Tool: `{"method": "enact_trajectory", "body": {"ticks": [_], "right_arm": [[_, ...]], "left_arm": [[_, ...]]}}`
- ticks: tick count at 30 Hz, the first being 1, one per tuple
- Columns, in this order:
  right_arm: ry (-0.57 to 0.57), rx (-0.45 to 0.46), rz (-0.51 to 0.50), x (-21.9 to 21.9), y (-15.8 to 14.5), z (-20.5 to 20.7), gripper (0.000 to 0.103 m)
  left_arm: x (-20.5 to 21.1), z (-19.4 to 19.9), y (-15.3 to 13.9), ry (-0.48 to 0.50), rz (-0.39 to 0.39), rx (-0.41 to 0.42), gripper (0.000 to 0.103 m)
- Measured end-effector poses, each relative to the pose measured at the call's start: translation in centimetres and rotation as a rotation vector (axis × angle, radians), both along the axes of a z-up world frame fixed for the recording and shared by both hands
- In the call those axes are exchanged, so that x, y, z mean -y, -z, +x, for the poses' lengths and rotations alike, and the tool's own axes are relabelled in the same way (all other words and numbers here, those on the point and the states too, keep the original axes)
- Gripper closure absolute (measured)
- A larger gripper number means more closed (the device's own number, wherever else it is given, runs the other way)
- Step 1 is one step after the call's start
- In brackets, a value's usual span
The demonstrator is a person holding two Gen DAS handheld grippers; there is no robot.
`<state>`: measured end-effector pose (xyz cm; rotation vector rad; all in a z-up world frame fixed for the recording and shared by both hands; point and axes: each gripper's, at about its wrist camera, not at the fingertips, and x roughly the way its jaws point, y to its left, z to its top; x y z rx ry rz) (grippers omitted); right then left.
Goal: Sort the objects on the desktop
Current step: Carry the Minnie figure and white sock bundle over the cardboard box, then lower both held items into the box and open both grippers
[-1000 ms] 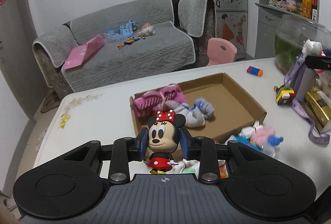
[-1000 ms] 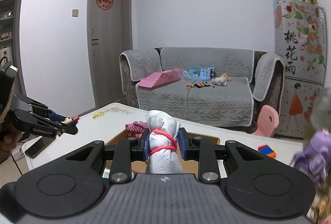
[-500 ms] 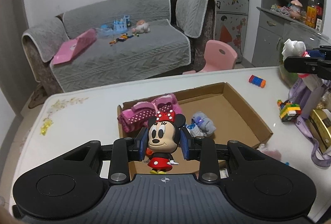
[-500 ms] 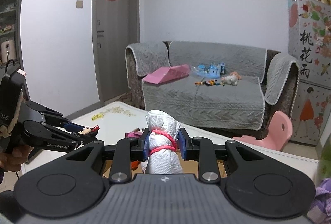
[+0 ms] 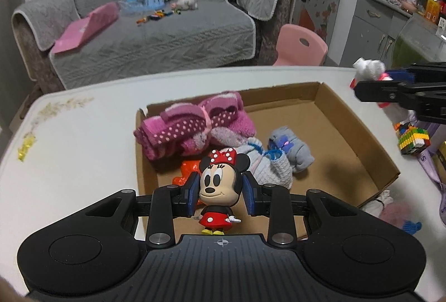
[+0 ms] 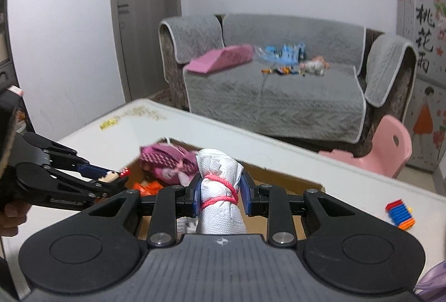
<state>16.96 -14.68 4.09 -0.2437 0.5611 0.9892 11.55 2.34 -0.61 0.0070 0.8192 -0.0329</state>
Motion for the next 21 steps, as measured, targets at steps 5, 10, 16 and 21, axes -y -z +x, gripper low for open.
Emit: {"method": "enact_trajectory", "body": {"ticks": [5, 10, 16, 21], "right_arm": [[-0.009, -0.032, -0.027, -0.7, 1.2, 0.8, 0.077], [-0.011, -0.053, -0.056, -1.3, 2.4, 1.9, 0.077], [-0.011, -0.068, -0.090, -1.9, 3.5, 2.3, 0.077], [-0.005, -0.078, -0.108, -1.7, 4.1, 2.2, 0.077]], "left_arm": [[-0.4, 0.5, 1.9, 0.000, -0.018, -0.039, 0.065], [-0.4, 0.9, 3.6, 0.000, -0.023, -0.070, 0.065], [-0.3, 1.2, 5.0, 0.004, -0.027, -0.089, 0.064], [-0.3, 1.3, 6.0, 0.006, -0.024, -0.105, 0.064]]}}
